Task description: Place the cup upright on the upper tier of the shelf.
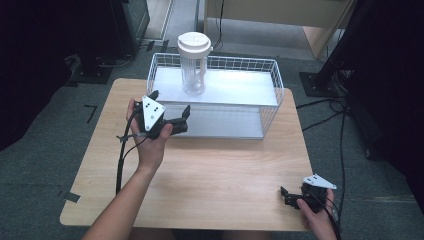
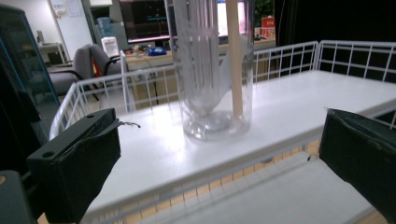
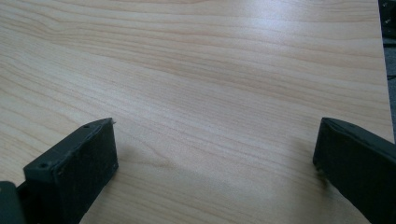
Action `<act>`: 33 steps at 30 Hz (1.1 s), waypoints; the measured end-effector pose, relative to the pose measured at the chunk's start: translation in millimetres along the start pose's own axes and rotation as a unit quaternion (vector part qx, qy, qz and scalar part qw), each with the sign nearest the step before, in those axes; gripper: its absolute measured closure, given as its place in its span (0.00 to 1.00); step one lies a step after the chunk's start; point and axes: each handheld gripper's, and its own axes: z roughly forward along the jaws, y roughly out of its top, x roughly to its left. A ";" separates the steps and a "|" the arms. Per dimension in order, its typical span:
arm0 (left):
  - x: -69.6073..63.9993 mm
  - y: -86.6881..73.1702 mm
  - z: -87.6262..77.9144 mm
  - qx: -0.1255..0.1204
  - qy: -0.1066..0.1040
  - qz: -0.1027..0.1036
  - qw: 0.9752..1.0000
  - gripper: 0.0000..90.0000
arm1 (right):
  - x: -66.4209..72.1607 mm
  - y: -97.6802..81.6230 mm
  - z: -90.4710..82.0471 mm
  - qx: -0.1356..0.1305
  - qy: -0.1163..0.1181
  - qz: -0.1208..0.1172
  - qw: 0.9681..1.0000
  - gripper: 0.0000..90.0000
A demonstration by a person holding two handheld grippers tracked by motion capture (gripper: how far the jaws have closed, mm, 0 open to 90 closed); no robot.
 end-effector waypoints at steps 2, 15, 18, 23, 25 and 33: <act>-0.1 -8.8 -4.4 0.005 0.000 -0.005 1.000 0.00 | 0.1 0.0 0.1 0.000 0.000 0.000 1.000 0.00; 12.0 -63.3 -29.2 0.041 0.022 -0.047 0.998 0.00 | 0.2 0.0 0.2 0.000 0.000 0.000 1.000 0.00; 18.2 -78.7 -35.8 0.054 0.030 -0.057 0.996 0.00 | 0.3 0.1 0.3 0.000 -0.001 0.000 1.000 0.00; 26.1 -92.4 -42.8 0.068 0.042 -0.065 0.995 0.00 | 0.3 0.1 0.3 0.000 -0.001 0.000 1.000 0.00; 32.9 -104.0 -48.5 0.081 0.053 -0.065 0.993 0.00 | 0.5 0.1 0.3 0.000 -0.001 0.002 1.000 0.00; 53.8 -134.7 -65.0 0.124 0.079 -0.076 0.986 0.00 | 0.5 0.2 0.3 0.000 -0.001 0.001 1.000 0.00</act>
